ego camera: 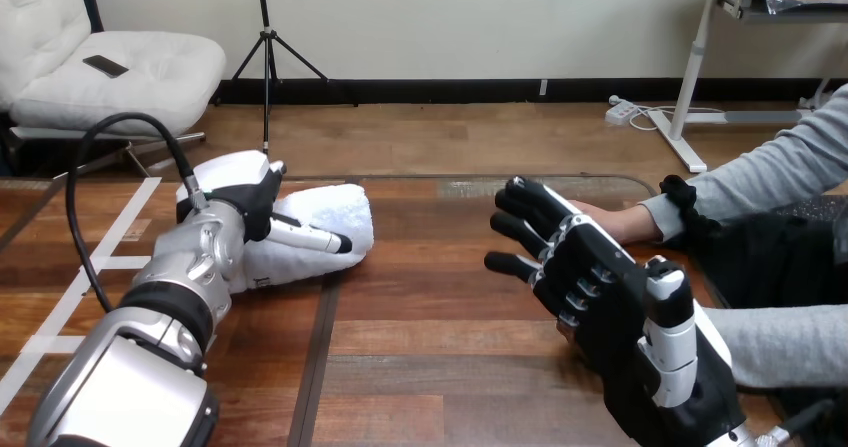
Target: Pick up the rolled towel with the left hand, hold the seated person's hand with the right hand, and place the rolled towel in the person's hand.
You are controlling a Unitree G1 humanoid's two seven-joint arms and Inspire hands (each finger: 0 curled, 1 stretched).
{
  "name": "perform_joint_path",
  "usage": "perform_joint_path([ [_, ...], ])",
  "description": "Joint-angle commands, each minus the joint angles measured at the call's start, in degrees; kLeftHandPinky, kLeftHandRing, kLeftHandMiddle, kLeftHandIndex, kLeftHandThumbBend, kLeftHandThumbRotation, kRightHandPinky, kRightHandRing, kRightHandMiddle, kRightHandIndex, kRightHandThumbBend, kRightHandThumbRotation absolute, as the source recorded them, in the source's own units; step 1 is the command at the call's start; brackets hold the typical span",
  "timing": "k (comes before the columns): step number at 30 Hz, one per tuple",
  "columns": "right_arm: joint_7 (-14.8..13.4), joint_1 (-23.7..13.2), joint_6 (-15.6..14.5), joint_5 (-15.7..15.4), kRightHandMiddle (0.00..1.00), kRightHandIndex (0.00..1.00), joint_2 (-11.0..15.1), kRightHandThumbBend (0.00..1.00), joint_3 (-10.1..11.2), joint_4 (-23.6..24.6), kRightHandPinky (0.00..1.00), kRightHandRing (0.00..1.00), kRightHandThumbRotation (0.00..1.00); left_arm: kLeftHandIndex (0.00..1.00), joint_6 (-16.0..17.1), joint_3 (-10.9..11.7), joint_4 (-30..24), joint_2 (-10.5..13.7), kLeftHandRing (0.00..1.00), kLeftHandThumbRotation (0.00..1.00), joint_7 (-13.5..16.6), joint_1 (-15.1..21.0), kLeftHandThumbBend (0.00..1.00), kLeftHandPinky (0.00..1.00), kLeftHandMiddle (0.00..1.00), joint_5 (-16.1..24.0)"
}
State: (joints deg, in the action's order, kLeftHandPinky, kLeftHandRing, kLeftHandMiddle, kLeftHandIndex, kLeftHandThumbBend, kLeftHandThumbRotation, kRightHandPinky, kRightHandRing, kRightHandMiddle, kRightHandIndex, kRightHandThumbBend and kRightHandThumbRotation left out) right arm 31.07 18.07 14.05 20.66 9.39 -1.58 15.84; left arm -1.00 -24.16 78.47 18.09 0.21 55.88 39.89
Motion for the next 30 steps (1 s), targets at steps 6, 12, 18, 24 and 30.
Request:
perform_joint_path([
  [6, 0.23, -1.73, 0.24, 1.56, 0.93, 0.90, 0.41, 0.90, 0.39, 2.95, 0.87, 0.94, 1.00, 0.98, -0.74, -0.92, -0.33, 2.06, 0.99, 0.65, -0.26, 0.75, 1.00, 1.00, 1.00, 0.22],
  [12, 0.30, -1.84, -0.18, 1.80, 0.93, 0.90, 0.59, 0.91, 0.38, 3.30, 0.87, 0.94, 1.00, 0.98, -0.91, -1.33, -0.33, 2.27, 0.99, 0.65, -0.40, 0.68, 1.00, 1.00, 1.00, 0.57],
  [18, 0.49, -2.11, 0.31, 1.86, 0.93, 0.90, 0.54, 0.91, 0.32, 3.24, 0.87, 0.93, 1.00, 0.99, -0.96, -1.38, -0.40, 2.53, 1.00, 0.65, -0.80, 0.61, 1.00, 1.00, 1.00, 0.47],
  [24, 0.90, -2.24, 0.28, 2.01, 0.93, 0.90, 0.75, 0.91, 0.23, 3.43, 0.87, 0.94, 1.00, 0.99, -1.48, -1.75, -0.38, 2.66, 1.00, 0.65, -1.32, 0.62, 1.00, 1.00, 1.00, 0.73],
  [30, 1.20, -2.37, 0.40, 2.50, 0.93, 0.90, 0.58, 0.91, 0.16, 3.47, 0.87, 0.94, 1.00, 0.99, -1.60, -1.97, -0.40, 2.77, 1.00, 0.67, -2.00, 0.57, 1.00, 1.00, 1.00, 0.85],
])
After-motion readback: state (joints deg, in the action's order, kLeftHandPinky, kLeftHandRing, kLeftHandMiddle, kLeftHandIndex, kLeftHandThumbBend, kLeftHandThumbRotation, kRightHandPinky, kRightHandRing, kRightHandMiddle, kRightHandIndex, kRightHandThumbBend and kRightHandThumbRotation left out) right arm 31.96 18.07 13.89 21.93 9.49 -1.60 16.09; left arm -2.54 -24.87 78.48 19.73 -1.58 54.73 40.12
